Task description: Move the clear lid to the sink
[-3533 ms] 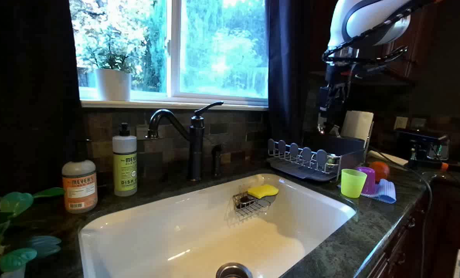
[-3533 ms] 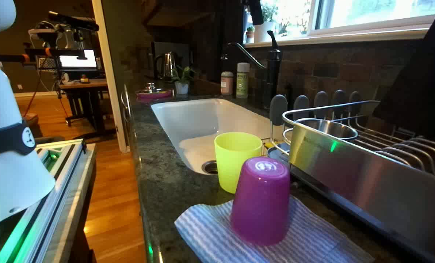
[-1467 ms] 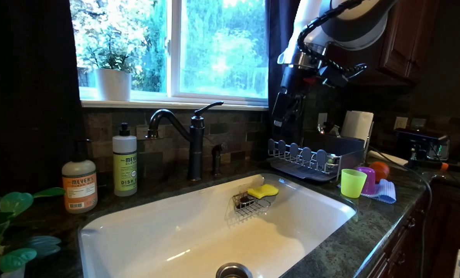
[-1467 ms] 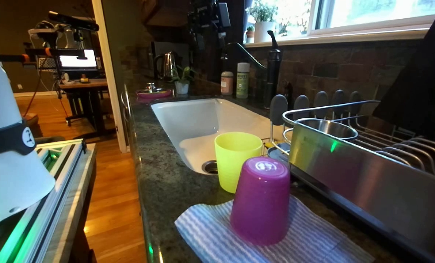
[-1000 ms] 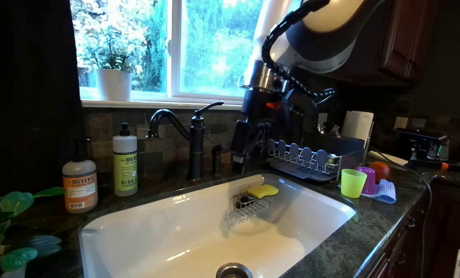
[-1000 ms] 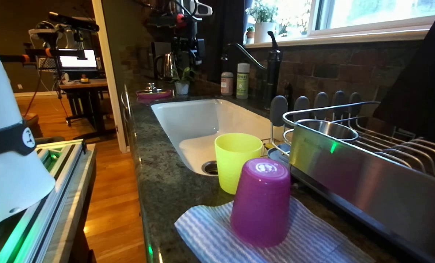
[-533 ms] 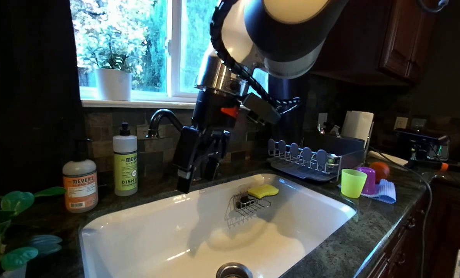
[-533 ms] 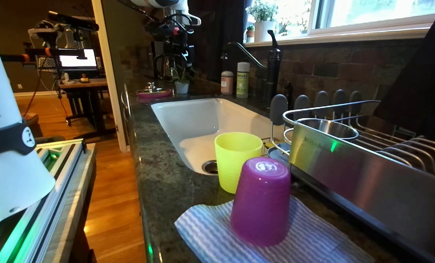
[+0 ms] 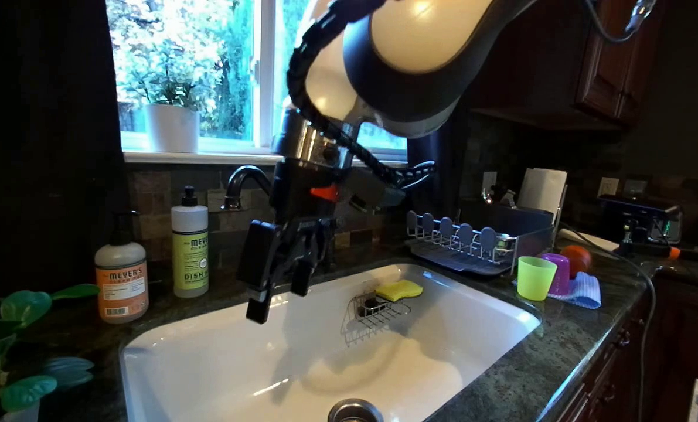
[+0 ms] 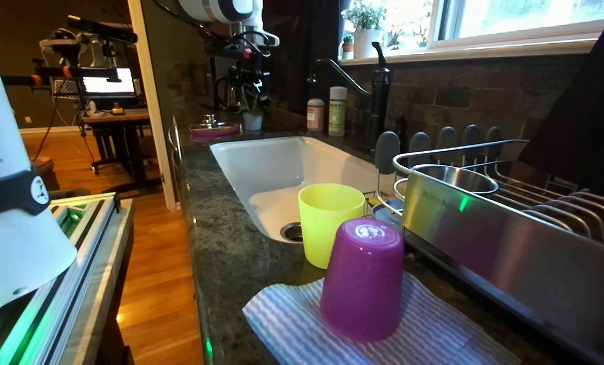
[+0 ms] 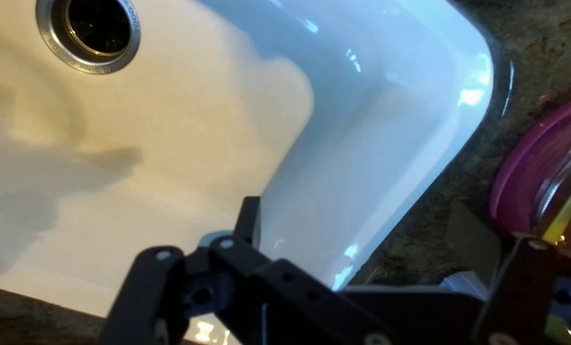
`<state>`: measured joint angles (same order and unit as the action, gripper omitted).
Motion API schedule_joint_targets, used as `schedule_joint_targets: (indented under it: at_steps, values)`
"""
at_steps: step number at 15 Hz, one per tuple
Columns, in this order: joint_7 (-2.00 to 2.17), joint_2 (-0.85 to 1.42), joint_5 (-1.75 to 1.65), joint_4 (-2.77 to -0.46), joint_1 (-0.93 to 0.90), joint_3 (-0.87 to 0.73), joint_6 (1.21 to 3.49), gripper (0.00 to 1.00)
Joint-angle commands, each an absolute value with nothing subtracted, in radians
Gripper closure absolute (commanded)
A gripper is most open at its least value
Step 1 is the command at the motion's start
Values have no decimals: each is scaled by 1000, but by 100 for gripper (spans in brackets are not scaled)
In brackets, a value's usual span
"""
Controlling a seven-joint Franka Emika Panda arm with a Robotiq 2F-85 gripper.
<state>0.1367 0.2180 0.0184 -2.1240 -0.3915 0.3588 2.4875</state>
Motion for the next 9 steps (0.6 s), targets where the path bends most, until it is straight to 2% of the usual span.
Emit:
schedule_joint_targets:
  at_steps: [1,6,9]
  values:
    - [222,414,-77,-1967,-469,342,2472,0]
    - [327,548,-171,-1817,-596,270,2481,0]
    - [438,564,-217,-1808,-680,203,2513,0]
